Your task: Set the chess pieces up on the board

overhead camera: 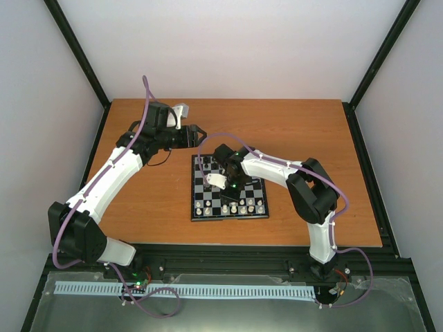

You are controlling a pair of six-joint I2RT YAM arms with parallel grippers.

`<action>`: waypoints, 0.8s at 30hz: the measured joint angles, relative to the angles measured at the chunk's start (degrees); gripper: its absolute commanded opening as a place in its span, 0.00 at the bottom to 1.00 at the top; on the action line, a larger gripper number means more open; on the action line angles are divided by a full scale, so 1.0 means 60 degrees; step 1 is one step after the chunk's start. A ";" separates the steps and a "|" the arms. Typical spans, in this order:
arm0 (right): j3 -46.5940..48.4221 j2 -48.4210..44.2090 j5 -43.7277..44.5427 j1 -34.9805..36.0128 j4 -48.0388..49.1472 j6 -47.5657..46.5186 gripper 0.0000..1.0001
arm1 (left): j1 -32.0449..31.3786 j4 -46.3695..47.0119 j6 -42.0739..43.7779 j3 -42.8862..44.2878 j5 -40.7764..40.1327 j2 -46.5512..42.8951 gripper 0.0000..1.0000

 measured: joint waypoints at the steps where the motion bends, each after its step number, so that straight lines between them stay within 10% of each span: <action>1: 0.0000 0.0000 0.0000 0.0000 0.0007 0.0011 0.16 | 0.0004 0.0011 0.0000 0.0000 0.0000 0.0000 0.68; 13: 0.0004 -0.0470 0.0095 -0.0197 -0.0066 0.0168 0.33 | 0.0007 0.0033 0.0004 0.0000 0.0015 0.0000 0.66; 24: -0.1566 -0.4495 -0.0004 -0.2266 0.0310 0.0208 0.36 | -0.0222 0.0073 0.0211 0.0004 -0.0452 0.0200 0.62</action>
